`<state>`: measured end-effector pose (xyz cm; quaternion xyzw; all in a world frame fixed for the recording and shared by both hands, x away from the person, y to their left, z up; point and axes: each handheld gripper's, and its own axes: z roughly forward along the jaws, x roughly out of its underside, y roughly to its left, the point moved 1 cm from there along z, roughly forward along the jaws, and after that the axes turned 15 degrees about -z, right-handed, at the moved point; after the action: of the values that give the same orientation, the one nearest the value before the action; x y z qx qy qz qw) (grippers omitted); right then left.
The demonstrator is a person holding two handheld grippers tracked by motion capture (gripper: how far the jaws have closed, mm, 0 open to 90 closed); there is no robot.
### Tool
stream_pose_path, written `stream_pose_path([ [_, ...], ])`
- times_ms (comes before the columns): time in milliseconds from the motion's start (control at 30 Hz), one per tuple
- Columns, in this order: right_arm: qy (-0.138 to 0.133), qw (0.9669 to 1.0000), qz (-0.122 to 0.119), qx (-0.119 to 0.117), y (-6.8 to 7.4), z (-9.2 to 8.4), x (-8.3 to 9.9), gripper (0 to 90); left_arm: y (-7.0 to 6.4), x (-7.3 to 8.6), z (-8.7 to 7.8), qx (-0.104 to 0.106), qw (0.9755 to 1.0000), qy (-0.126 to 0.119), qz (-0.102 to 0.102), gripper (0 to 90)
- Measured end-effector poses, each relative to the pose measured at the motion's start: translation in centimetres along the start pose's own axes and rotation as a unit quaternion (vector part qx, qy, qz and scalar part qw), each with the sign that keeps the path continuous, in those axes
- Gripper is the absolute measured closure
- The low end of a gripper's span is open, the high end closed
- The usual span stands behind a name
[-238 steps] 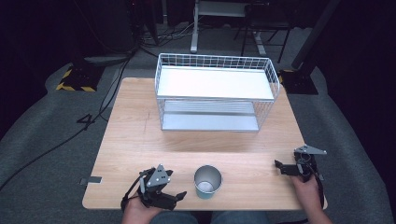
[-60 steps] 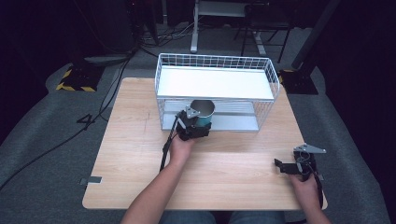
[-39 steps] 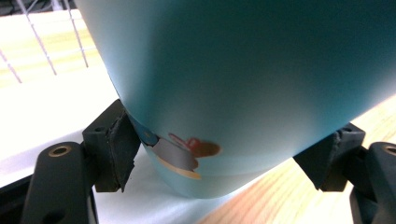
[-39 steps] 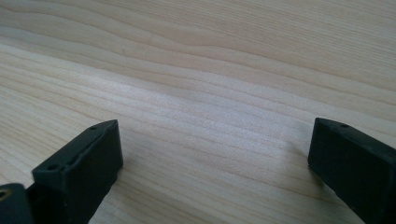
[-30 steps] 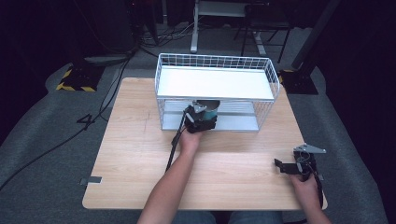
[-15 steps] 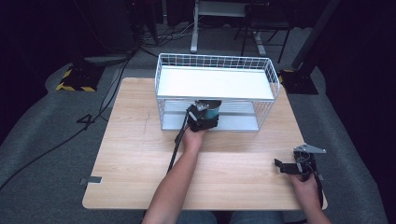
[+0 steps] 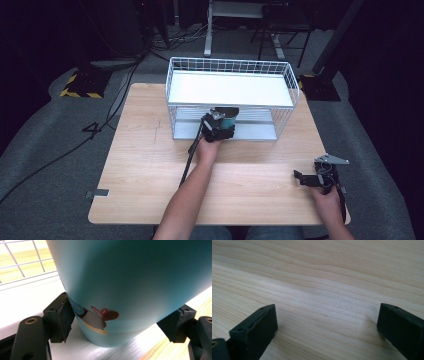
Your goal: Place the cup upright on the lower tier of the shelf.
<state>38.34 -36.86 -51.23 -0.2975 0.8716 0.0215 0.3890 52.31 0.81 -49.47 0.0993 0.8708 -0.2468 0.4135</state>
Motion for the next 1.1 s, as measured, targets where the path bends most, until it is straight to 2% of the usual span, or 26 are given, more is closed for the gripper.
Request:
stream_pose_path([
  [67,0.0,1.0,0.0,0.0,0.0,0.0,0.0,3.1,0.0,0.0,0.0,0.005,1.0,0.0,-0.005,22.9],
  [167,0.0,1.0,0.0,0.0,0.0,0.0,0.0,3.1,0.1,0.0,-0.1,0.003,1.0,0.008,0.0,22.2],
  [333,0.0,1.0,0.0,0.0,0.0,0.0,0.0,3.1,0.0,0.0,0.0,-0.005,0.9999,-0.001,-0.011,16.7],
  [400,0.0,1.0,0.0,0.0,0.0,0.0,0.0,3.1,0.1,-0.1,-0.1,-0.009,0.9999,0.002,-0.007,15.2],
  [433,0.0,1.0,0.0,0.0,0.0,0.0,0.0,3.1,0.1,-0.2,-0.2,-0.018,0.9998,0.001,0.001,15.0],
  [467,0.0,1.0,0.0,0.0,0.0,0.0,0.0,3.1,0.0,-0.1,-0.3,-0.021,0.9998,0.003,-0.001,14.7],
  [600,0.0,1.0,0.0,0.0,0.0,0.0,0.0,3.1,0.0,-0.3,-0.6,-0.014,0.9999,0.003,0.002,8.8],
  [733,0.0,1.0,0.0,0.0,0.0,0.0,0.0,3.1,0.0,-0.3,-1.2,-0.006,1.0,0.003,0.0,7.2],
  [767,0.0,1.0,0.0,0.0,0.0,0.0,0.0,3.1,0.1,-0.3,-1.5,-0.02,0.9998,-0.004,0.001,6.6],
  [833,0.0,1.0,0.0,0.0,0.0,0.0,0.0,3.1,0.4,-0.3,-1.9,-0.013,0.9998,0.003,0.014,6.2],
  [867,0.0,1.0,0.0,0.0,0.0,0.0,0.0,3.1,0.3,-0.1,-2.1,-0.014,0.9999,-0.002,-0.003,6.2],
  [900,0.0,1.0,0.0,0.0,0.0,0.0,0.0,3.1,0.4,-0.1,-2.3,-0.02,0.9998,0.001,-0.003,6.2],
  [967,0.0,1.0,0.0,0.0,0.0,0.0,0.0,3.0,0.5,0.2,-2.9,-0.029,0.9995,0.003,0.012,6.4],
  [1100,0.0,1.0,0.0,0.0,0.0,0.0,0.0,3.1,0.4,0.5,-4.4,-0.017,0.9998,-0.002,0.008,6.6],
])
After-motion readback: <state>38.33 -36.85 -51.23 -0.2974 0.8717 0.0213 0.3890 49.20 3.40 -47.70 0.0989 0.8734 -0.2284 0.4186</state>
